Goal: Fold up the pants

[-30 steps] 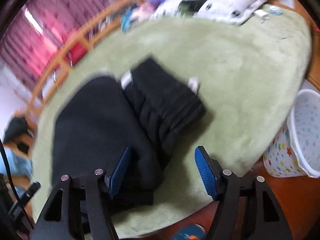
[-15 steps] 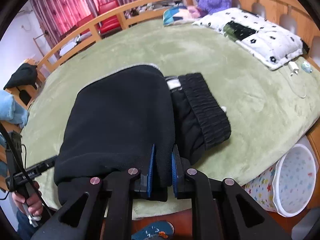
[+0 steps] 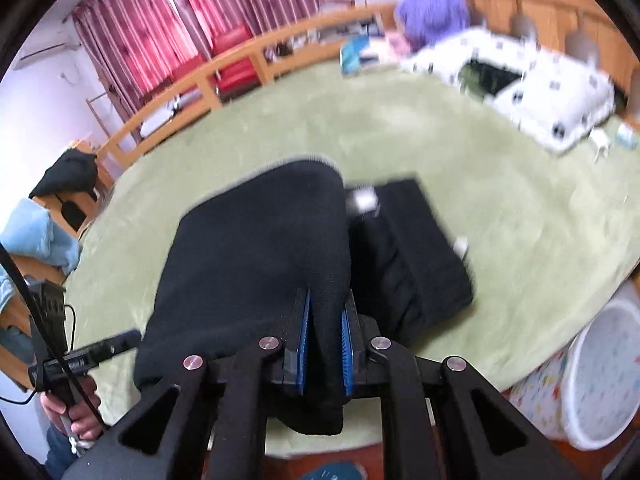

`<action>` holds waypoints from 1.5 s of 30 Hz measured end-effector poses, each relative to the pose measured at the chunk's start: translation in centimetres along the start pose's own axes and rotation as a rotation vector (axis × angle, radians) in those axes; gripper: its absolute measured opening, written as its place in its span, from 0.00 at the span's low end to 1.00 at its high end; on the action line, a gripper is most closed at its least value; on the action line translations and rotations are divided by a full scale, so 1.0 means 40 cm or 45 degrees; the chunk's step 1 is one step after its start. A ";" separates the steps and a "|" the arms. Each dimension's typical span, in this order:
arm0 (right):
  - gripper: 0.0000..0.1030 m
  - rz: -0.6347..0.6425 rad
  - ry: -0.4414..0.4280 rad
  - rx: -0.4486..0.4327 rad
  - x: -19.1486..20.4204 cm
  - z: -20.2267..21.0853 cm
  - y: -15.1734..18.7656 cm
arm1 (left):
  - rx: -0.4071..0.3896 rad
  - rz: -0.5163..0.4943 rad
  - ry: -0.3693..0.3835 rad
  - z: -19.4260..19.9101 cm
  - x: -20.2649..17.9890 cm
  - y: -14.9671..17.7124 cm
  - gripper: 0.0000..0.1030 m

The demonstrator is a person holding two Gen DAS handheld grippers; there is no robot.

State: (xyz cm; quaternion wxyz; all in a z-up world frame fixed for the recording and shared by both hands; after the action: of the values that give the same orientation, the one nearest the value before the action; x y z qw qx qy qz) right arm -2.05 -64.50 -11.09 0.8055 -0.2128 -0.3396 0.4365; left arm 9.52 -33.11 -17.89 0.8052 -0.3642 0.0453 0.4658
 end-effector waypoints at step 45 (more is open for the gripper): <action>0.26 -0.132 0.115 0.023 -0.095 -0.156 0.014 | 0.005 0.083 0.159 -0.108 0.027 -0.066 0.16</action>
State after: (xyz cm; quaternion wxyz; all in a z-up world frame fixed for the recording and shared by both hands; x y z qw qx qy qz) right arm 0.72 -67.72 -17.07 0.8434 -0.2071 -0.3094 0.3873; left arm 13.37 -35.84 -20.06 0.7859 -0.3894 0.1081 0.4680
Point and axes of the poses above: each gripper's, at about its wrist camera, not at the fingertips, and z roughly against the way its jaws point, x to its left, y to its underside, the point moved 3 cm from there along -z, roughly the way its jaws point, and after that the axes turned 7 degrees about -z, right-handed, at the moved point
